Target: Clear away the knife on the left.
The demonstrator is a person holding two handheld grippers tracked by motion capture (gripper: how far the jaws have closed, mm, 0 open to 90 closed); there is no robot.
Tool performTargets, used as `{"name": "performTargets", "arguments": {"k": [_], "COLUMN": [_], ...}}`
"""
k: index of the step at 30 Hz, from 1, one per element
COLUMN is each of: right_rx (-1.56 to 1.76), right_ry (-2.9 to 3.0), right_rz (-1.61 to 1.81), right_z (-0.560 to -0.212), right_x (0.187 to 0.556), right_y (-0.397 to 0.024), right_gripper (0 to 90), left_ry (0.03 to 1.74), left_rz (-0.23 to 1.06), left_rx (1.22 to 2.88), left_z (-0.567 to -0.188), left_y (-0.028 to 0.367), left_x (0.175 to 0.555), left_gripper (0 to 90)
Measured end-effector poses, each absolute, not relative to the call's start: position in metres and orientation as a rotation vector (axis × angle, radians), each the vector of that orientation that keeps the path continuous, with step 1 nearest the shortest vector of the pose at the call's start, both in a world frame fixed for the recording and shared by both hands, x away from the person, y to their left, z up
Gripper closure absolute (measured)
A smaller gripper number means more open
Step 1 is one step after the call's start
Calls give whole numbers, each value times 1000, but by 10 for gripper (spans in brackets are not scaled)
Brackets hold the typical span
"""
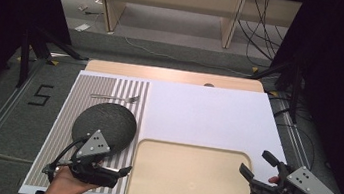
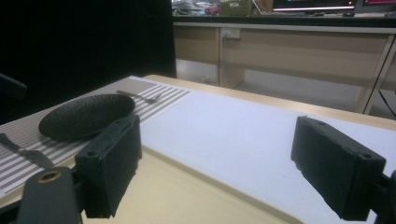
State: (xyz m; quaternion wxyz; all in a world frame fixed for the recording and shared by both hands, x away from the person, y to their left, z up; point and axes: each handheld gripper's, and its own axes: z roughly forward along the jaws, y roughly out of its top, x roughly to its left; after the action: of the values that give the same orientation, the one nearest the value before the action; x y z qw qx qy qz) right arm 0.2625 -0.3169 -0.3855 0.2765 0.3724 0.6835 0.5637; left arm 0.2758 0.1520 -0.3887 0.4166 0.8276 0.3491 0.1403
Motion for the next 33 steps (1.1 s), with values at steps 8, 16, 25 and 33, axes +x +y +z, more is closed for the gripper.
{"name": "performTargets", "arguments": {"k": [8,16,25,33], "right_rx": [1002,1001,1003,982], "right_ry": [1838,1840,1848,1851], "right_rz": [1514,1522,1527,1538], "right_z": [-385,-385,-386,-386], "right_x": [263,263,263,264], "right_y": [-317,-317,-317,-316], "right_gripper": [171,171,172,172], "left_ry": [913,943,1000,1044], "left_rz": [349,290,213,160], "left_rx": [2157,2277,2396,2502], "left_z": [-385,-397,-410,-428], "left_y": [166,185,192,194], "left_x": [280,288,294,297], "left_gripper": [161,166,187,213]}}
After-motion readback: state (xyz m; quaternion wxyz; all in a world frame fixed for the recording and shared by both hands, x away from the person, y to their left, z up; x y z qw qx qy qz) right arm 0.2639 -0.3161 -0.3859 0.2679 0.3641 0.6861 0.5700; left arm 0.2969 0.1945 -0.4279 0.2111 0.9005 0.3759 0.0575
